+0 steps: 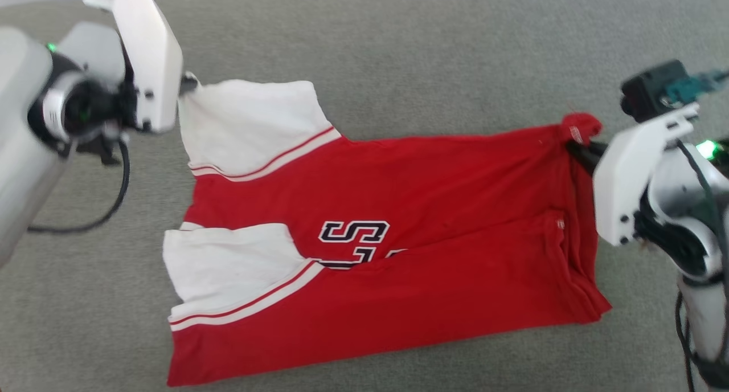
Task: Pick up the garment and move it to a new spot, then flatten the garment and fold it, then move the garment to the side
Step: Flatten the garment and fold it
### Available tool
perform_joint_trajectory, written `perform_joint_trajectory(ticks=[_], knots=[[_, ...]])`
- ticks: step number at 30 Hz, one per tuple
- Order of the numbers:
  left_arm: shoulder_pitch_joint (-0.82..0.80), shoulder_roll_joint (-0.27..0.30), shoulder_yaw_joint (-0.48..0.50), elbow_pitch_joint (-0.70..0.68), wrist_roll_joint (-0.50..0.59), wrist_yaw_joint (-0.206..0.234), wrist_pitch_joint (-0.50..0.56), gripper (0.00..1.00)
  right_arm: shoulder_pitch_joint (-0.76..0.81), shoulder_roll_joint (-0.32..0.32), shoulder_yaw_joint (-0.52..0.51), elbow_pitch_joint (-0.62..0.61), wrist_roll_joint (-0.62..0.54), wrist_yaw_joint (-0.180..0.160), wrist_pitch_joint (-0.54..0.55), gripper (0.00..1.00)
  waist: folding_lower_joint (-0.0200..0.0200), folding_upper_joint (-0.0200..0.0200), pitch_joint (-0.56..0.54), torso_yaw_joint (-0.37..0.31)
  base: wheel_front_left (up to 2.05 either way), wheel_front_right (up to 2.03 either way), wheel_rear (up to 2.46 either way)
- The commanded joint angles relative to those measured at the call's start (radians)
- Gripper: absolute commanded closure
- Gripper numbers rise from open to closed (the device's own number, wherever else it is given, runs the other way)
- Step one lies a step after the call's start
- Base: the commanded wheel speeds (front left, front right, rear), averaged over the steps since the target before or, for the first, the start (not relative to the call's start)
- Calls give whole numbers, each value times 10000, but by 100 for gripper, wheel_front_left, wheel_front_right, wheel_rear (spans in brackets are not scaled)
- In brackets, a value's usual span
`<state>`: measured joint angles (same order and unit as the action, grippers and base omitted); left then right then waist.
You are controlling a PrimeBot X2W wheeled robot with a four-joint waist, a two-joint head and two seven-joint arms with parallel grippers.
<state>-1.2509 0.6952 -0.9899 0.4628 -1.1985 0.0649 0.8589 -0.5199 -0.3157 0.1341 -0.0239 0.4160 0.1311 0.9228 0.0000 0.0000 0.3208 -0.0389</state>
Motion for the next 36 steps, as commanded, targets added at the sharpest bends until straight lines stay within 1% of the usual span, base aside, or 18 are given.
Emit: perform_joint_trajectory(ticks=[1, 8, 11, 12, 13, 14, 15, 18, 19, 22, 24, 25, 26, 27, 28, 29, 30, 36], knots=[[305, 318, -57, -712, 27, 269, 63, 100, 353, -15, -155, -333, 160, -7, 116, 100, 0, 0, -215, 200, 0, 0, 0], [1824, 1985, -246, -4913, -150, 2016, 468, 100, 1978, -25, -963, -1913, 330, -6, 885, 100, 0, 0, -422, 462, 0, 0, 0], [2533, 2489, -305, -6291, -370, 2689, 509, 100, 2606, 45, -1238, -2418, 360, -6, 1217, 100, 0, 0, -428, 521, 0, 0, 0], [2993, 2830, -433, -7029, -379, 3058, 463, 100, 3029, 124, -1404, -2670, 410, -6, 1425, 100, 0, 0, -416, 552, 0, 0, 0], [3274, 2915, -514, -7345, -501, 3205, 446, 100, 3219, 159, -1460, -2752, 430, -6, 1501, 100, 0, 0, -404, 556, 0, 0, 0], [3274, 2915, -514, -7345, -501, 3205, 446, 100, 3219, 159, -1460, -2752, 430, -6, 1501, 100, 0, 0, -404, 556, 0, 0, 0], [3768, 3030, -634, -7776, -672, 3446, 314, 100, 3533, 216, -1534, -2802, 436, -6, 1581, 100, 0, 0, -376, 555, 0, 0, 0], [4395, 3050, -852, -7933, -831, 3664, 76, 100, 3897, 312, -1520, -2554, 358, -6, 1501, 100, 0, 0, -324, 555, 0, 0, 0], [4395, 3050, -852, -7933, -831, 3664, 76, 100, 3897, 312, -1520, -2554, 358, -6, 1501, 100, 0, 0, -324, 555, 0, 0, 0], [4904, 2798, -1020, -7359, -924, 3544, -226, 100, 3909, 560, -1364, -1779, 379, -6, 1236, 100, 0, 0, -308, 516, 0, 0, 0], [4981, 2686, -975, -7101, -980, 3459, -382, 100, 3821, 548, -1281, -1531, 327, -6, 1138, 100, 0, 0, -313, 503, 0, 0, 0], [5016, 2587, -947, -6866, -962, 3348, -543, 100, 3732, 566, -1206, -1322, 283, -6, 1029, 75, 0, 0, -327, 497, 0, 0, 0], [5080, 2488, -889, -6617, -1012, 3245, -736, 100, 3638, 614, -1115, -1144, 297, -6, 898, 52, 0, 0, -349, 491, 0, 0, 0], [5142, 2411, -828, -6378, -1047, 3147, -921, 87, 3567, 623, -1041, -991, 291, -6, 767, 2, 0, 0, -383, 488, 0, 0, 0], [5197, 2354, -772, -6182, -1045, 3075, -1117, 57, 3520, 622, -987, -836, 289, -6, 675, 0, 0, 0, -426, 493, 0, 0, 0], [5255, 2324, -721, -6031, -1068, 3035, -1292, 11, 3483, 634, -917, -768, 353, -6, 595, 0, 0, 0, -481, 498, 0, 0, 0], [5314, 2300, -657, -5927, -1111, 2961, -1455, 0, 3454, 597, -852, -752, 402, -6, 562, 0, 0, 0, -530, 503, 0, 0, 0], [5738, 2301, -73, -5906, -1087, 2646, -3012, 0, 3637, 484, -1183, -1017, 783, -6, 771, 0, 0, 0, -851, 614, 0, 0, 0]])
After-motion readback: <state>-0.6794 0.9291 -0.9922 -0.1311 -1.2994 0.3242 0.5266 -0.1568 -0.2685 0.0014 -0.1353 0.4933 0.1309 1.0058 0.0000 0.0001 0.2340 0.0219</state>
